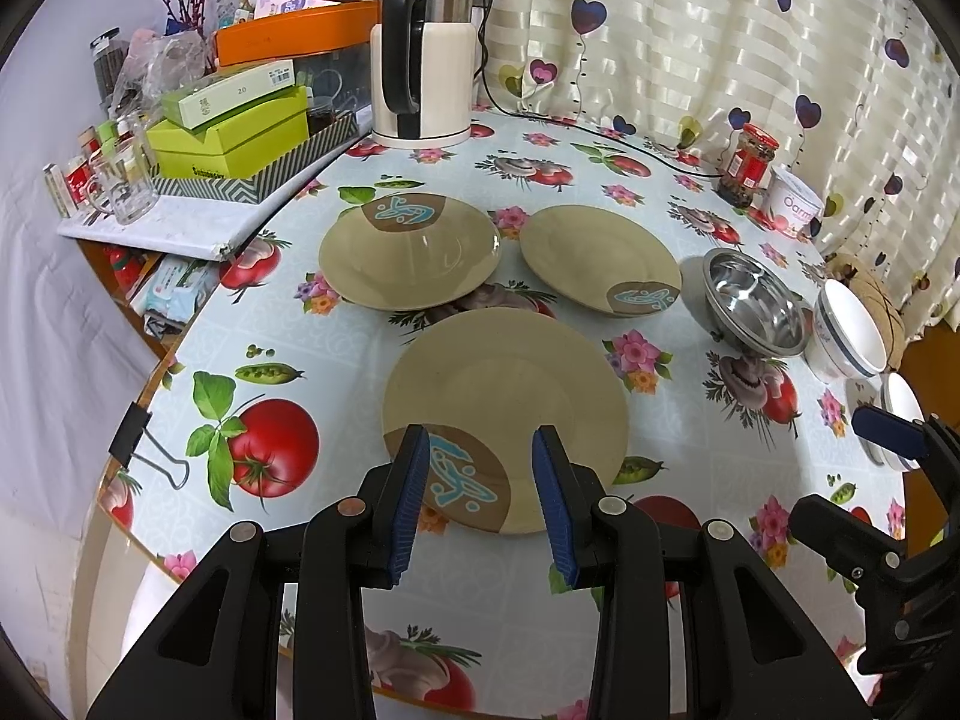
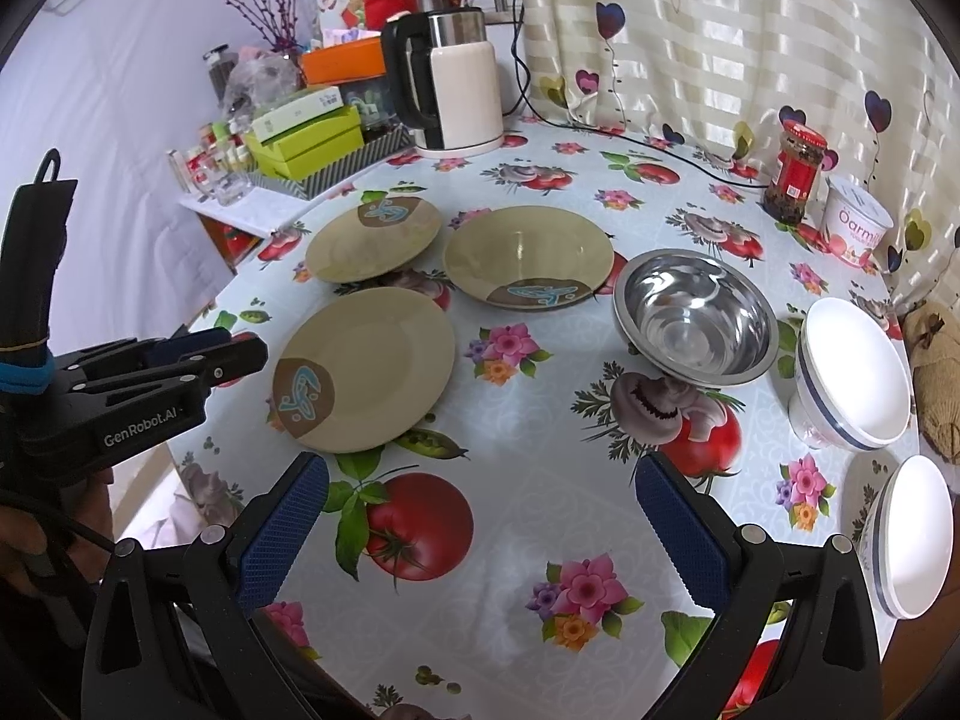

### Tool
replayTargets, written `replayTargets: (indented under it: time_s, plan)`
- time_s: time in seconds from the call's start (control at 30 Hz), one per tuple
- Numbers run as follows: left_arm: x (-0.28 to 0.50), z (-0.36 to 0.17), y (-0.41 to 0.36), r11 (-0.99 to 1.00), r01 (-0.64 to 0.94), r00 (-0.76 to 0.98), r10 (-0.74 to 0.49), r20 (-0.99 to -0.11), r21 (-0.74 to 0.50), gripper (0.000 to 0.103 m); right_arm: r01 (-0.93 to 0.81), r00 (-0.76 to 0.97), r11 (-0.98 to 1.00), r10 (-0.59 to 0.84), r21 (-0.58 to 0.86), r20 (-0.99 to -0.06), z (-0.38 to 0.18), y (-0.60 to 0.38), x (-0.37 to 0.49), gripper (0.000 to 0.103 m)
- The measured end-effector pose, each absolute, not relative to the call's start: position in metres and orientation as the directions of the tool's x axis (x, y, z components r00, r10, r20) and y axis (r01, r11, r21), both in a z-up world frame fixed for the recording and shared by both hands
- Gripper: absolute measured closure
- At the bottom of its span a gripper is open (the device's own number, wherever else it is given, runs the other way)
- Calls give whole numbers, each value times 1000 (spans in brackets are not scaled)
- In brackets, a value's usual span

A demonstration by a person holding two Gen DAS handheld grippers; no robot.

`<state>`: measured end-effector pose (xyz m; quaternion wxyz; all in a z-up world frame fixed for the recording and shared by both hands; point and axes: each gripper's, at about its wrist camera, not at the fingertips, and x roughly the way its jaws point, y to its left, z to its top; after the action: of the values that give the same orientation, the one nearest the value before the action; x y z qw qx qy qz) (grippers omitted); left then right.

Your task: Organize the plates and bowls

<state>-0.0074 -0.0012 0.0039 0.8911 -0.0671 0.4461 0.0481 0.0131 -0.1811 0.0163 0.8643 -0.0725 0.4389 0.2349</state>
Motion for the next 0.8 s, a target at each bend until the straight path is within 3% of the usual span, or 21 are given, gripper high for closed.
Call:
replayTargets:
  time_s: [0.8]
  plan:
    - [-12, -2, -7, 988, -132, 594, 16, -805, -78, 66, -469, 499, 879, 344, 85, -795, 15, -180, 14, 0]
